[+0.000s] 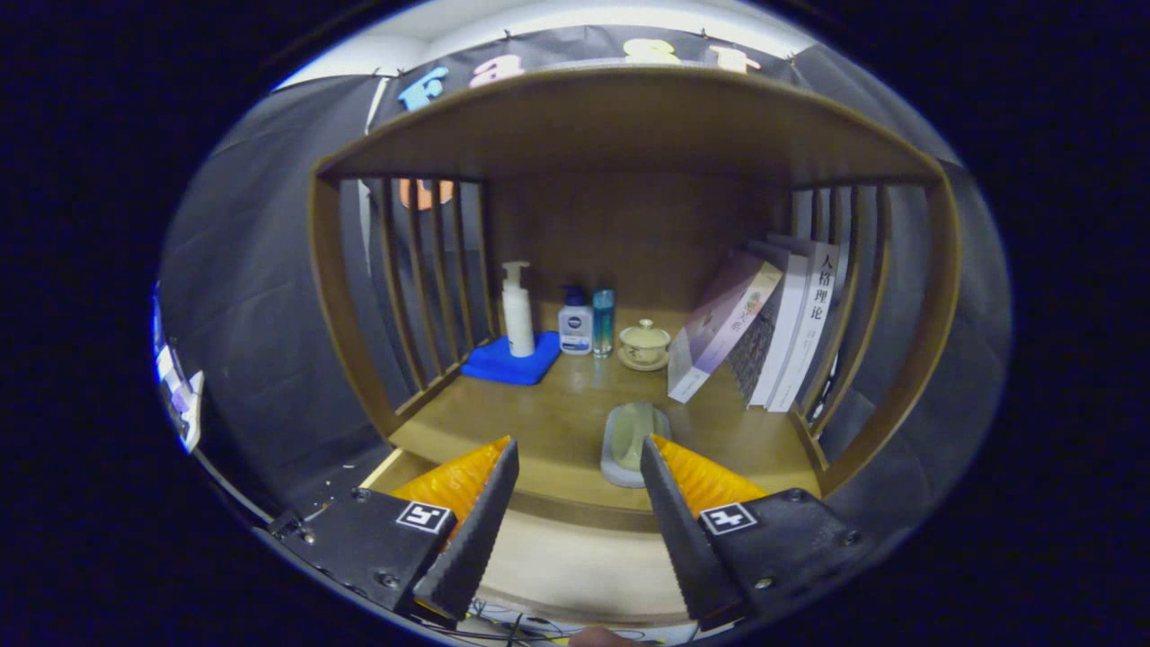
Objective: Pull open the drawer, take out the items inside it, and place them on the countertop above the cabinet.
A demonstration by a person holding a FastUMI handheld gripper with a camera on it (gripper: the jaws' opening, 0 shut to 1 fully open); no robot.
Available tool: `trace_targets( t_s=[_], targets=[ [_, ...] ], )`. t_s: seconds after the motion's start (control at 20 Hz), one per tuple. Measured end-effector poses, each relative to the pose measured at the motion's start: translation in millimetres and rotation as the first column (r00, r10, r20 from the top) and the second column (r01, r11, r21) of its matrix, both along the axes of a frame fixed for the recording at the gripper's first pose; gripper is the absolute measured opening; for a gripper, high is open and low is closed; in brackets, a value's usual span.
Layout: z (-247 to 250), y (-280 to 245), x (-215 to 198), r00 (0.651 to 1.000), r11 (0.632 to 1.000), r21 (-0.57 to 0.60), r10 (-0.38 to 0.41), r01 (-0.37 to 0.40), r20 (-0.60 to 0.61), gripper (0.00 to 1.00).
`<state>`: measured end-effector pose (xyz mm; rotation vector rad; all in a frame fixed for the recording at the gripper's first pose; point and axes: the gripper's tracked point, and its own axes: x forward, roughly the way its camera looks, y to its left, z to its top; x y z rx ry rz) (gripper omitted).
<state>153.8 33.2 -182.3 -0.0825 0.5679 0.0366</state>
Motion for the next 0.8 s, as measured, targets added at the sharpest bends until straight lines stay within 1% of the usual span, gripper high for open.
trace_targets(
  t_s=[0.05, 0.2, 0.35, 0.45, 0.7, 0.8],
  targets=[
    [1.5, 6.0, -11.3, 1.0, 1.0, 0.013, 0.007, -0.007, 0.022, 0.89],
    [-2.7, 11.5, -41.7, 0.997, 1.0, 0.013, 0.014, -0.014, 0.072, 1.0],
    [-7.3, 13.9, -65.7, 0.993, 1.0, -0.004, 0.008, -0.007, 0.116, 1.0],
    [-16.5, 14.7, -83.1, 0.991, 1.0, -0.005, -0.018, 0.019, 0.135, 1.0],
    [-63.9, 21.8, -126.0, 0.99, 0.998, -0.011, -0.06, 0.062, 0.128, 1.0],
    [-90.4, 25.0, -141.6, 0.992, 0.996, 0.008, -0.085, 0.085, 0.089, 1.0]
  ],
)
